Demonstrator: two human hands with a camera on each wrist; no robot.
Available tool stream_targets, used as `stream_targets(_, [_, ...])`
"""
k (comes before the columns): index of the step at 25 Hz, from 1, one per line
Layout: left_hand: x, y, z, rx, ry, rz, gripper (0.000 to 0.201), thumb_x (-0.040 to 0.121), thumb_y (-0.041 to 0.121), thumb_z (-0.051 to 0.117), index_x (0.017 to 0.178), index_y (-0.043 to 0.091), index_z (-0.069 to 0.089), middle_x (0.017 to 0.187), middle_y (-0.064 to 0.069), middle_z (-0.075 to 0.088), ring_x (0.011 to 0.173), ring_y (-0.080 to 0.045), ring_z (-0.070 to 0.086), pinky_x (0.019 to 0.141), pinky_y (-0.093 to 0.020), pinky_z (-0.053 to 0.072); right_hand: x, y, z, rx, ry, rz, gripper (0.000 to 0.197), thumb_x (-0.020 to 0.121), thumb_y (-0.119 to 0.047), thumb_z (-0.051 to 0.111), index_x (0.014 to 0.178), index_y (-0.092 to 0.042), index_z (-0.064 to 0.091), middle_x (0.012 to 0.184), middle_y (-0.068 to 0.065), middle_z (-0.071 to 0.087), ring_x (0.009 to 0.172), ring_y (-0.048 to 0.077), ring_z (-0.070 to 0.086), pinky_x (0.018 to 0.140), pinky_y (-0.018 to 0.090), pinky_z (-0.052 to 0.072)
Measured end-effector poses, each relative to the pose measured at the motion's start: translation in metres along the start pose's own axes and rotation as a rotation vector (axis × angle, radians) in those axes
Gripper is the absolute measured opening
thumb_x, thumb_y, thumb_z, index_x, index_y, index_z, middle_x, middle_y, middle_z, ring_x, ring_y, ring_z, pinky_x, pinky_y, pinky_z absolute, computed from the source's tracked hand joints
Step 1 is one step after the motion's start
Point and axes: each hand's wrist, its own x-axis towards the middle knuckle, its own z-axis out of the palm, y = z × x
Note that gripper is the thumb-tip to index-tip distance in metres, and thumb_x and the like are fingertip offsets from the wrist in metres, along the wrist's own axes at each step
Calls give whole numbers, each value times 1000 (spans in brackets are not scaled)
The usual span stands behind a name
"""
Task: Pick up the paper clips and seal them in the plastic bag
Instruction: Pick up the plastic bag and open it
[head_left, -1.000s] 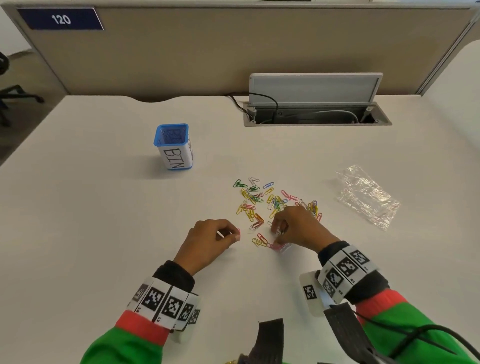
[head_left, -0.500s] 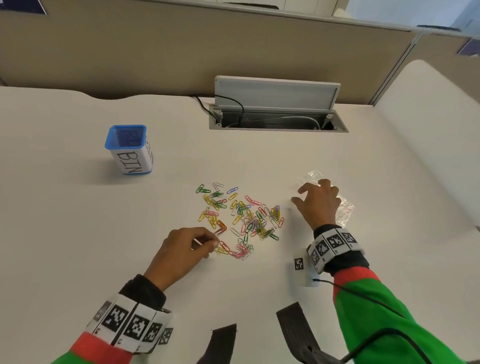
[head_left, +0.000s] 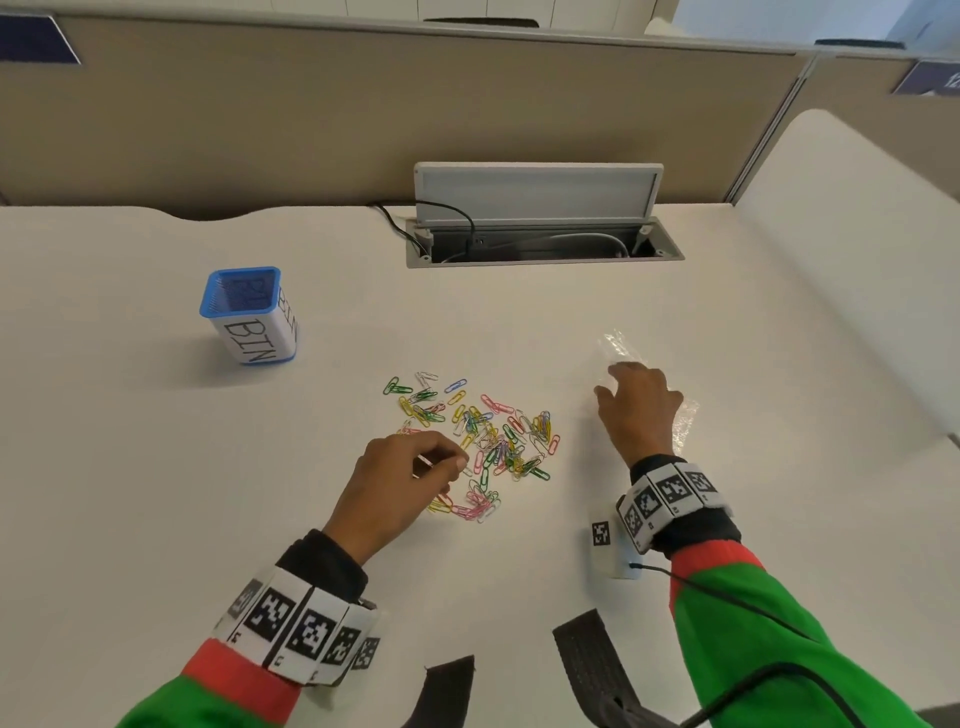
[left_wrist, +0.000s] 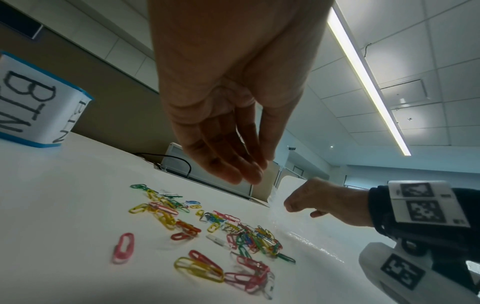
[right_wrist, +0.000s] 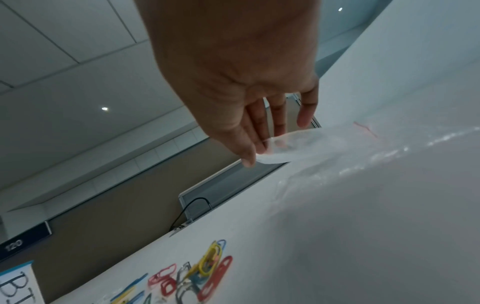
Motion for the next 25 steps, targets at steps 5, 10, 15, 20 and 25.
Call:
stream_targets(5, [0, 18, 2, -118, 12, -8, 16, 81, 34, 61, 86, 21, 68, 80, -2, 72, 71, -11, 68, 69, -26, 57, -19, -16, -15, 136, 344, -368, 31, 81, 8, 60, 110, -2, 66, 116, 14, 68, 104, 33, 64, 93, 46, 45])
stream_targets(10, [-1, 35, -4, -611, -34, -230, 54, 74, 60, 49, 107, 18, 59, 99, -8, 71, 91, -20, 69, 80, -35, 58, -69, -42, -15, 121, 357, -877, 26, 83, 4, 56, 106, 0, 67, 112, 14, 70, 93, 27, 68, 76, 39, 58])
stream_targets(15, [-10, 30, -7, -941, -36, -245, 44, 81, 44, 54, 113, 14, 60, 108, -15, 69, 95, -22, 68, 79, -30, 58, -107, -60, -11, 116, 326, -1208, 28, 96, -6, 43, 96, -1, 71, 106, 12, 72, 93, 27, 68, 77, 35, 56])
stream_targets(20, [-23, 10, -15, -1096, 160, -229, 37, 80, 7, 58, 117, 8, 54, 103, -18, 69, 91, -25, 69, 70, -27, 59, -124, -68, -13, 306, 65, -1097, 13, 88, -11, 59, 98, -9, 67, 117, 7, 68, 111, 23, 60, 91, 32, 51])
stream_targets(25, [-41, -13, -29, -1093, 216, -223, 31, 88, 5, 49, 119, 10, 52, 98, -14, 72, 97, -28, 68, 75, -32, 59, -123, -73, -24, 838, 46, -443, 36, 79, -18, 73, 113, -19, 58, 111, -5, 65, 104, 9, 60, 88, 20, 49])
